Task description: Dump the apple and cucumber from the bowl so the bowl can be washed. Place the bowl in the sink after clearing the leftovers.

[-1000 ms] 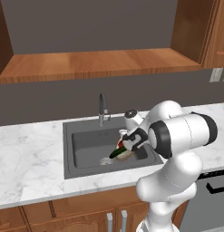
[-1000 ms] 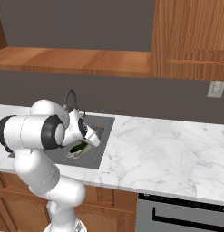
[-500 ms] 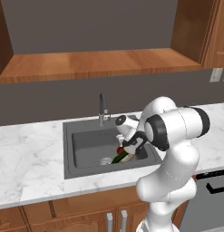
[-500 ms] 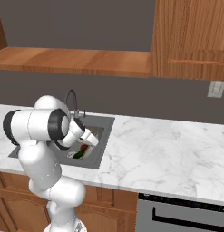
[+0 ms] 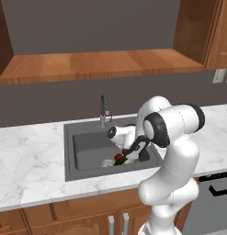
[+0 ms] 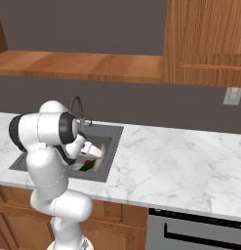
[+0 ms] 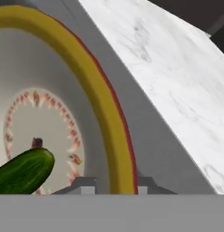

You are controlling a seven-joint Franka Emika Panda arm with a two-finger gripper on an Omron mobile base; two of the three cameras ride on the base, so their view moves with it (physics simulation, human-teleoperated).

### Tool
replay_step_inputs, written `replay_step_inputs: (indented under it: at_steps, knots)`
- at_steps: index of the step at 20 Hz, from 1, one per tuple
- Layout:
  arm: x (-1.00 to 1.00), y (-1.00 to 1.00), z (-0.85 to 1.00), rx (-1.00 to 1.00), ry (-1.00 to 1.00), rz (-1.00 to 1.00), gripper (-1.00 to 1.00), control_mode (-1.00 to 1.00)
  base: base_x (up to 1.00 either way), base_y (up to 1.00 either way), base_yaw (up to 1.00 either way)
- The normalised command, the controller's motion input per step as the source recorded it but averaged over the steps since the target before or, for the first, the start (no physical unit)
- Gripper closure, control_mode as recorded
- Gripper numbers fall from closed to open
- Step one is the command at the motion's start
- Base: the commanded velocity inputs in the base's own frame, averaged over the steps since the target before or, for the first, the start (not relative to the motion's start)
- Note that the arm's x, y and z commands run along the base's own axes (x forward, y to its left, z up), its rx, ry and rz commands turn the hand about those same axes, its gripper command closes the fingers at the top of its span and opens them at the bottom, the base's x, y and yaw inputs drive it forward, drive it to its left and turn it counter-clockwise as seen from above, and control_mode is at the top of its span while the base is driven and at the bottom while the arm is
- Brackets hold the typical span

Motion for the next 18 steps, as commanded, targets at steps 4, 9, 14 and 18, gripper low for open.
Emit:
replay_step_inputs:
  at_steps: [4,9,14,18]
  knots:
    - [0.00,0.00,0.13,-0.16,-0.09,0.00,1.00,-1.00,0.00,0.00,0.00]
    - [-0.01,0.00,0.35,-0.07,-0.15,0.00,1.00,-1.00,0.00,0.00,0.00]
    - [0.00,-0.03,0.45,0.00,-0.13,0.00,1.00,-1.00,0.00,0.00,0.00]
    - [-0.01,0.00,0.59,0.00,-0.14,0.00,1.00,-1.00,0.00,0.00,0.00]
